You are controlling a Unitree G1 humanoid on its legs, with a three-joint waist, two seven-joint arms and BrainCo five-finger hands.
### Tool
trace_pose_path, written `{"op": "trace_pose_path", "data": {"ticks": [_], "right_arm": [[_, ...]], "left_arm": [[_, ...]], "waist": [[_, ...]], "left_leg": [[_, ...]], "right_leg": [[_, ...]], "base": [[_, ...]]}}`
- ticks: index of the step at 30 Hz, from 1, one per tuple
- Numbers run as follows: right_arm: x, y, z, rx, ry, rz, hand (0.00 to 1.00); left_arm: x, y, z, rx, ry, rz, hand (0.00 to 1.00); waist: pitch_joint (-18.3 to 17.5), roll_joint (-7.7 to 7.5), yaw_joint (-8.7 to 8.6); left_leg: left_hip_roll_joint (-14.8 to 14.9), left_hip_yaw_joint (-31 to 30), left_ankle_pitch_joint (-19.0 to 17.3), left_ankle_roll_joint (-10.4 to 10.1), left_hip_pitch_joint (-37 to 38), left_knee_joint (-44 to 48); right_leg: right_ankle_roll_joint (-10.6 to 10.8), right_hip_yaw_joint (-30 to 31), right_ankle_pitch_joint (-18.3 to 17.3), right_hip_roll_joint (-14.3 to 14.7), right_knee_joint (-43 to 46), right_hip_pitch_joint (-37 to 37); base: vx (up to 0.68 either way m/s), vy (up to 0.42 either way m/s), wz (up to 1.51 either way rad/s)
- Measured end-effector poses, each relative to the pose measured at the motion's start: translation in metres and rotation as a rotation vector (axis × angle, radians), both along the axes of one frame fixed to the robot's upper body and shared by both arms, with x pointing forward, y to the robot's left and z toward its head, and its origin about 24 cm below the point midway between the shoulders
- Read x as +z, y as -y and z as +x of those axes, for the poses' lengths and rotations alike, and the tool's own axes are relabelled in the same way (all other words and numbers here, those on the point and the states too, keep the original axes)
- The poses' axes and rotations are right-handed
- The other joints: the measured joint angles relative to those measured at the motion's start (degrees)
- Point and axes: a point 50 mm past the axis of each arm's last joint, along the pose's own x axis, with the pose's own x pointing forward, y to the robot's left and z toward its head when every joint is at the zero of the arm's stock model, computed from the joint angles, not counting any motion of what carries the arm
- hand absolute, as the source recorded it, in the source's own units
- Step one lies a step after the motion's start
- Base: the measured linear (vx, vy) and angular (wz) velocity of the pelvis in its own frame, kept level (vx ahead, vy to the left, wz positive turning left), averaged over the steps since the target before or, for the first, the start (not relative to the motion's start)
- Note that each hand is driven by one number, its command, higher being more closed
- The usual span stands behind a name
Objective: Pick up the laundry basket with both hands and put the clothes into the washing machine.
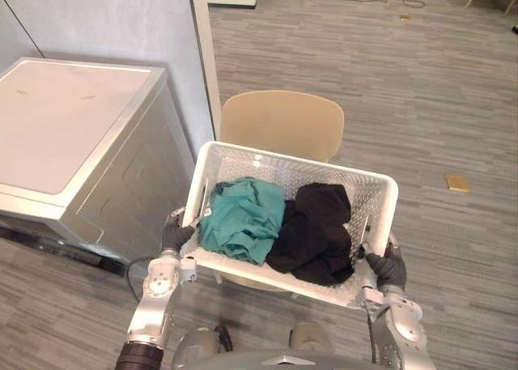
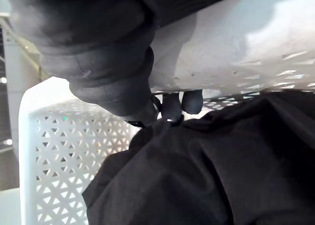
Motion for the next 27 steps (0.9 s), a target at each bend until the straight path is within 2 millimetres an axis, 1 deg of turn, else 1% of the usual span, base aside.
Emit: {"op": "trace_pose_path", "data": {"ticks": [1, 2, 3, 4, 5, 6, 7, 8, 9, 11, 12, 14, 15, 18, 19, 21, 23, 24, 26, 27], "right_arm": [[-0.002, 0.000, 0.001, 0.001, -0.008, 0.003, 1.00], [-0.003, 0.000, -0.001, 0.001, -0.013, 0.004, 1.00], [-0.003, -0.001, -0.001, 0.000, -0.013, 0.004, 1.00], [-0.003, 0.001, -0.001, -0.001, -0.014, -0.002, 1.00], [-0.001, 0.004, -0.001, 0.001, -0.012, -0.018, 1.00], [0.001, 0.008, 0.001, 0.014, -0.011, -0.046, 1.00], [0.002, 0.009, 0.001, 0.016, -0.009, -0.050, 1.00], [0.003, 0.008, 0.003, 0.017, -0.002, -0.050, 1.00], [0.005, 0.008, 0.005, 0.019, 0.007, -0.050, 1.00], [0.010, 0.007, 0.009, 0.024, 0.035, -0.048, 1.00], [0.018, 0.005, 0.015, 0.032, 0.079, -0.047, 1.00], [0.028, 0.002, 0.021, 0.039, 0.128, -0.047, 1.00], [0.033, -0.003, 0.026, 0.049, 0.156, -0.037, 1.00], [0.043, -0.010, 0.033, 0.078, 0.207, -0.030, 1.00], [0.047, -0.015, 0.037, 0.091, 0.225, -0.025, 1.00], [0.053, -0.017, 0.043, 0.097, 0.253, -0.023, 1.00], [0.062, -0.018, 0.052, 0.103, 0.304, -0.004, 1.00], [0.065, -0.018, 0.054, 0.105, 0.321, -0.002, 1.00], [0.081, -0.018, 0.064, 0.113, 0.393, -0.012, 1.00], [0.085, -0.016, 0.066, 0.115, 0.409, -0.024, 1.00]], "left_arm": [[0.000, 0.000, 0.000, 0.001, -0.004, 0.002, 1.00], [0.000, 0.000, 0.000, -0.002, -0.004, 0.004, 1.00], [0.001, 0.000, 0.001, -0.004, 0.000, 0.005, 1.00], [0.001, 0.003, 0.004, -0.009, 0.001, -0.002, 1.00], [-0.001, 0.008, 0.004, -0.006, -0.007, -0.020, 1.00], [0.000, 0.011, 0.005, -0.015, -0.003, -0.025, 1.00], [0.001, 0.012, 0.007, -0.017, 0.002, -0.026, 1.00], [0.004, 0.012, 0.010, -0.019, 0.015, -0.026, 1.00], [0.008, 0.013, 0.014, -0.021, 0.032, -0.025, 1.00], [0.015, 0.011, 0.020, -0.019, 0.059, -0.021, 1.00], [0.024, 0.009, 0.027, -0.010, 0.094, -0.019, 1.00], [0.034, 0.005, 0.036, 0.000, 0.135, -0.011, 1.00], [0.042, 0.001, 0.041, 0.011, 0.163, -0.003, 1.00], [0.056, -0.009, 0.051, 0.028, 0.211, 0.026, 1.00], [0.064, -0.016, 0.056, 0.041, 0.238, 0.047, 1.00], [0.076, -0.022, 0.063, 0.048, 0.277, 0.076, 1.00], [0.103, -0.028, 0.076, 0.039, 0.357, 0.124, 1.00], [0.111, -0.030, 0.080, 0.033, 0.382, 0.138, 1.00], [0.147, -0.031, 0.094, -0.002, 0.487, 0.194, 1.00], [0.156, -0.030, 0.097, -0.013, 0.513, 0.205, 1.00]], "waist": [[0.08, 0.26, -0.23], [-0.05, -0.03, -0.74], [-0.04, -0.82, -0.85], [0.30, -1.54, -0.94], [0.28, -0.06, -0.73], [0.41, 0.73, -0.58], [0.56, 0.90, -0.61], [1.49, 1.03, -0.65], [2.99, 0.97, -0.66], [4.45, 0.70, -0.43], [5.96, 0.43, -0.26], [8.14, 0.27, -0.13], [9.56, -0.16, -0.05], [11.81, -0.51, 0.67], [12.42, -0.62, 1.05], [13.44, -0.72, 1.49], [14.74, -0.88, 1.66], [15.19, -1.01, 1.68], [16.71, -1.61, 2.09], [17.30, -1.61, 2.22]], "left_leg": [[0.94, -0.41, -0.41, -0.78, -0.09, 0.66], [1.42, -1.38, -1.30, -2.12, -0.84, 2.47], [1.24, -2.13, -1.98, -2.84, -1.43, 3.91], [1.48, -3.46, -3.33, -4.09, -2.37, 6.72], [3.07, -4.15, -3.74, -4.74, -3.38, 7.93], [4.65, -4.62, -3.61, -5.53, -4.73, 8.57], [5.04, -5.05, -3.45, -5.80, -5.37, 8.76], [5.57, -5.73, -3.17, -6.31, -5.86, 8.93], [6.30, -6.20, -2.84, -6.89, -6.15, 9.19], [7.21, -7.14, -2.68, -7.17, -8.54, 10.38], [7.80, -7.45, -2.57, -7.37, -11.64, 11.93], [8.00, -8.20, -2.13, -7.37, -14.53, 12.89], [8.02, -8.62, -1.73, -7.50, -16.34, 13.07], [8.58, -8.76, -0.89, -7.54, -19.82, 14.07], [8.94, -8.84, -0.29, -7.21, -22.31, 14.84], [9.00, -8.97, 0.14, -7.13, -24.06, 15.17], [9.17, -9.74, 0.71, -7.07, -27.58, 16.07], [9.16, -9.98, 1.01, -7.03, -28.43, 16.12], [9.15, -10.56, 2.03, -7.02, -31.83, 16.18], [9.15, -10.70, 2.21, -7.00, -32.42, 16.23]], "right_leg": [[-0.03, 0.30, 0.16, 0.06, -2.96, -1.02], [-0.09, 0.53, 2.39, 0.31, -8.57, -0.30], [-0.05, 0.68, 5.49, -0.02, -11.52, 0.18], [4.09, 0.05, 7.22, -0.67, -12.16, 0.36], [3.41, -0.33, 6.93, 0.56, -11.85, 0.14], [2.47, -1.22, 6.39, 1.74, -10.56, -1.26], [2.18, -1.57, 6.23, 2.13, -9.97, -1.84], [1.94, -2.10, 6.10, 2.63, -9.06, -2.14], [1.64, -3.02, 6.26, 3.22, -8.55, -2.26], [0.99, -3.65, 6.25, 3.88, -7.76, -4.15], [0.51, -3.98, 6.35, 4.20, -7.16, -6.55], [-0.12, -4.61, 6.98, 4.34, -6.93, -8.63], [-0.22, -4.76, 7.51, 4.35, -6.99, -10.12], [-0.66, -4.97, 8.72, 4.66, -6.96, -13.08], [-0.78, -4.97, 9.51, 4.98, -6.98, -15.13], [-0.87, -5.04, 10.07, 4.99, -7.04, -16.60], [-1.03, -5.94, 10.90, 4.94, -7.04, -19.10], [-1.06, -6.08, 11.18, 4.90, -7.07, -19.68], [-1.28, -6.75, 12.04, 4.82, -7.04, -22.32], [-1.32, -7.00, 12.21, 4.75, -7.07, -22.71]], "base": [[0.05, -0.119, 0.17], [0.07, -0.190, 0.30], [0.09, -0.243, 0.46], [0.08, -0.255, 0.29], [0.07, -0.273, 0.18], [0.03, -0.194, 0.04], [0.02, -0.194, 0.10], [-0.03, -0.190, 0.16], [-0.06, -0.172, 0.16], [-0.12, -0.126, 0.10], [-0.16, -0.081, 0.06], [-0.20, -0.047, 0.11], [-0.19, -0.011, 0.14], [-0.15, 0.006, 0.02], [-0.09, 0.011, -0.05], [-0.06, 0.010, 0.01], [-0.06, 0.012, 0.12], [-0.06, 0.010, 0.15], [-0.03, 0.001, 0.12], [-0.02, 0.005, 0.15]]}}
